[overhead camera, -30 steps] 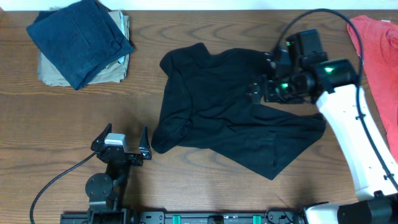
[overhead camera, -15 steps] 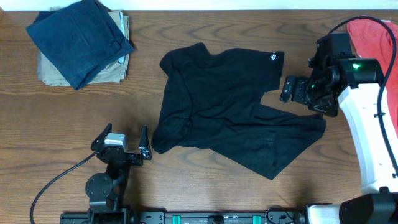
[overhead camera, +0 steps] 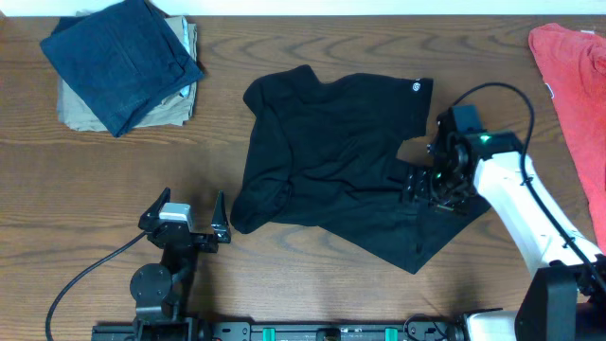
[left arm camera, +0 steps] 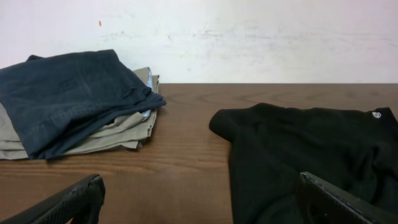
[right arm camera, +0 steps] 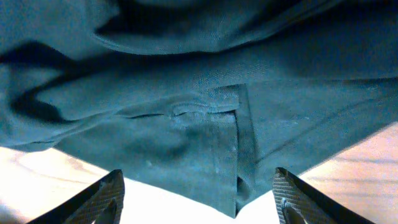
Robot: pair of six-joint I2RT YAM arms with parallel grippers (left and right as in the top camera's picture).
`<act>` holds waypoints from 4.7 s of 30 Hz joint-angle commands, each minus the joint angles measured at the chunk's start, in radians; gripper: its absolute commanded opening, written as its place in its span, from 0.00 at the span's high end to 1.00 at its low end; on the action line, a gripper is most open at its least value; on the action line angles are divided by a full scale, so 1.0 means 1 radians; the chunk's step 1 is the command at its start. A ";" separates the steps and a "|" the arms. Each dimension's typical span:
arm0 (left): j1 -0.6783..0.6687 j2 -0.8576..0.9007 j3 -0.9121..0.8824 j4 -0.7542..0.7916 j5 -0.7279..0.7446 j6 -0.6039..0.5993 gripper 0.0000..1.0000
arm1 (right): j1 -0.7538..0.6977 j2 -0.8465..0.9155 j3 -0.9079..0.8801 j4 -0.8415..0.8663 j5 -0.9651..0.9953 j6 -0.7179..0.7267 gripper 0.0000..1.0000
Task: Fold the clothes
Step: 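Regrasp the t-shirt's lower right corner with the right gripper, then reach the left gripper to the t-shirt's left edge and grasp it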
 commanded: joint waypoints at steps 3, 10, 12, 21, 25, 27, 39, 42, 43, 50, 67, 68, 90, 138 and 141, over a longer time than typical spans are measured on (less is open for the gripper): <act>0.004 -0.006 -0.019 -0.030 0.013 -0.011 0.02 | 0.019 -0.003 -0.116 0.126 -0.038 0.029 0.31; 0.004 -0.006 -0.019 -0.030 0.013 -0.011 0.02 | 0.018 -0.003 -0.209 0.271 0.054 0.070 0.41; 0.004 -0.006 -0.019 -0.030 0.013 -0.011 0.02 | 0.018 -0.003 -0.216 0.301 0.054 0.069 0.43; 0.004 -0.006 -0.019 -0.030 0.013 -0.011 0.02 | 0.019 -0.003 -0.218 0.333 0.026 0.078 0.47; 0.004 -0.006 -0.019 -0.030 0.013 -0.011 0.02 | 0.019 -0.003 -0.218 0.334 0.028 0.081 0.47; 0.004 -0.006 -0.019 -0.030 0.013 -0.011 0.02 | 0.019 -0.003 -0.219 0.334 0.028 0.081 0.44; 0.004 -0.005 -0.019 -0.030 0.013 -0.012 0.02 | 0.019 -0.003 -0.225 0.374 0.028 0.089 0.42; 0.004 -0.005 -0.019 -0.030 0.013 -0.011 0.02 | 0.019 -0.002 -0.232 0.379 0.028 0.090 0.42; 0.004 -0.005 -0.019 -0.030 0.013 -0.011 0.02 | 0.019 -0.002 -0.237 0.380 0.028 0.096 0.43; 0.004 -0.005 -0.019 -0.030 0.013 -0.012 0.02 | 0.019 -0.002 -0.260 0.385 0.027 0.115 0.46; 0.004 -0.005 -0.019 -0.030 0.013 -0.011 0.02 | 0.018 -0.003 -0.263 0.423 0.027 0.148 0.99; 0.004 -0.005 -0.019 -0.030 0.013 -0.011 0.02 | 0.018 -0.003 -0.258 0.415 0.027 0.148 0.99; 0.004 -0.005 -0.019 -0.029 0.013 -0.012 0.02 | 0.023 -0.409 -0.014 -0.062 -0.008 0.072 0.99; -0.370 1.397 1.154 -0.865 0.154 0.007 0.02 | 0.026 -0.513 -0.015 -0.091 -0.051 0.008 0.99; -0.380 1.484 1.154 -0.800 0.154 -0.043 0.02 | 0.026 -0.513 -0.015 -0.091 -0.051 0.008 0.99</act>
